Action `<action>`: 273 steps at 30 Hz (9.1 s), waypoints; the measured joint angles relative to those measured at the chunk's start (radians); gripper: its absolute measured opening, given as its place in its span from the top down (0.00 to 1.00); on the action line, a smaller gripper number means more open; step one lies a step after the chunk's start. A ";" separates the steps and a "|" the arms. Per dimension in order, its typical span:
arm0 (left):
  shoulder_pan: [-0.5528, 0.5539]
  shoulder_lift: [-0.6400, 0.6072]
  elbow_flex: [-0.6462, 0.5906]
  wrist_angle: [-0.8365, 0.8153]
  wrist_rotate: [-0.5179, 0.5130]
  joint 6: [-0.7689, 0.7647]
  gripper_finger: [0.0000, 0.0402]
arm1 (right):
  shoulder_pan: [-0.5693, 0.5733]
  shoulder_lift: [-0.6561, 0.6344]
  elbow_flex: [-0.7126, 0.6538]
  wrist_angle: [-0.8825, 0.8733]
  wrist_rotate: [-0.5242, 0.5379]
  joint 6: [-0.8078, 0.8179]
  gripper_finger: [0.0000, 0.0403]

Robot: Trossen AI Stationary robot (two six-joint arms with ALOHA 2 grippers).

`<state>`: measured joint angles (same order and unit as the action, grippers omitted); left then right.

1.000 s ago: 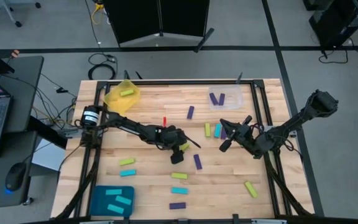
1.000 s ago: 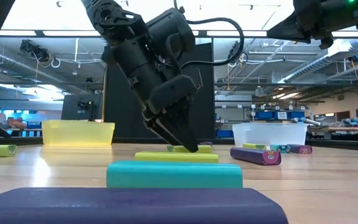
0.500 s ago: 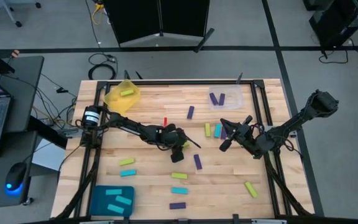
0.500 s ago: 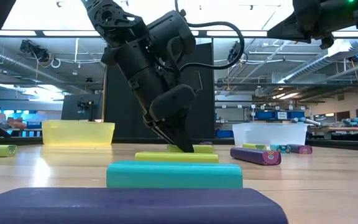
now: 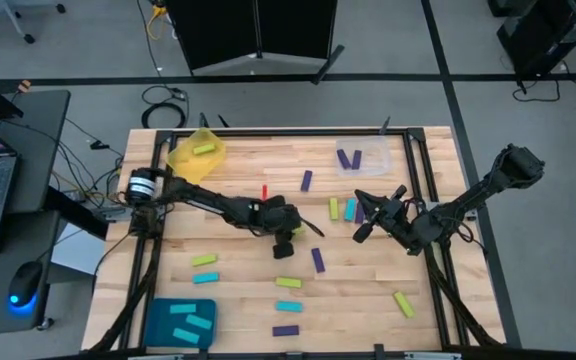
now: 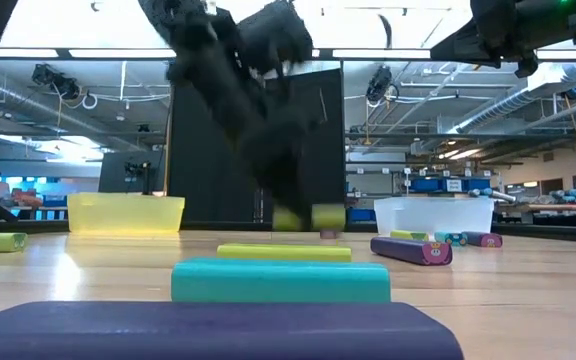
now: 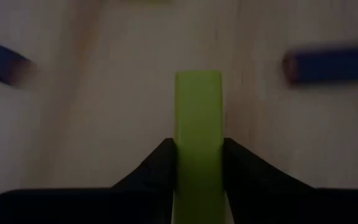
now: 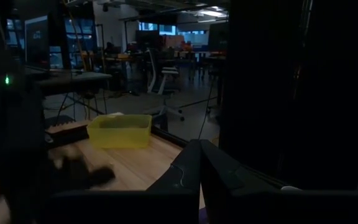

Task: Sort blocks
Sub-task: Put the light green block into the yellow transparent bin, then put the purple block into the white transparent bin, then put the light green block into the yellow transparent bin

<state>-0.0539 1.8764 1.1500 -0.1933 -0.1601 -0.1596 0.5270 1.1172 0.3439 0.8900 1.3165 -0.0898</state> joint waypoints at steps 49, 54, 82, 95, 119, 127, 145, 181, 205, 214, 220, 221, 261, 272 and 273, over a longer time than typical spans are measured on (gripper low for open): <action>0.900 -0.586 -0.265 -0.554 -0.186 0.047 0.52 | 0.001 0.000 0.000 0.062 -0.062 -0.033 0.97; 0.890 -0.589 -0.267 -0.514 -0.159 0.055 0.22 | 0.001 0.000 0.000 0.066 -0.063 -0.015 0.97; 0.485 -0.825 -0.256 -0.094 0.176 0.077 0.26 | -0.165 0.382 0.380 -0.773 -0.667 0.738 0.92; 0.457 -0.839 -0.256 -0.100 0.173 0.079 0.27 | -0.139 0.620 0.726 -1.262 -0.867 1.021 0.53; 0.457 -0.838 -0.256 -0.141 0.173 0.081 0.27 | -0.136 0.867 0.827 -1.494 -0.880 1.399 0.47; 0.457 -0.838 -0.256 -0.141 0.173 0.081 0.27 | -0.129 0.869 0.826 -1.489 -0.886 1.373 0.71; 0.457 -0.838 -0.256 -0.121 0.173 0.080 0.27 | -0.153 0.580 0.818 -1.532 -0.570 1.150 0.71; 0.437 -0.836 -0.256 -0.133 0.172 0.018 0.27 | -1.042 0.401 0.583 -1.339 -0.536 0.641 0.27; 0.405 -0.600 -0.258 0.147 0.186 0.049 0.27 | -0.487 0.252 0.583 -1.107 -0.536 0.610 0.40; 0.405 -0.648 -0.256 0.028 0.191 0.076 0.27 | -0.478 0.473 0.585 -0.899 -0.634 0.671 0.39; 0.397 -0.678 -0.258 -0.122 0.191 0.084 0.27 | -0.469 0.464 0.586 -0.892 -0.625 0.664 0.40; 0.392 -0.688 -0.258 -0.131 0.191 0.087 0.27 | -0.463 0.454 0.586 -0.895 -0.620 0.652 0.40; -0.346 -0.650 -0.477 -0.630 0.111 -0.409 0.27 | -0.353 0.418 0.587 -0.881 -0.627 0.450 0.45; -0.403 -0.650 -0.577 -0.491 0.117 -0.488 0.27 | -0.346 0.418 0.587 -0.883 -0.627 0.453 0.46; -0.406 -0.650 -0.584 -0.483 0.116 -0.491 0.27 | -0.346 0.418 0.587 -0.883 -0.627 0.454 0.46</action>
<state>-0.4598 1.2266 0.5660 -0.6766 -0.0440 -0.6506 0.1810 1.5356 0.9310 0.0074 0.6899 0.3637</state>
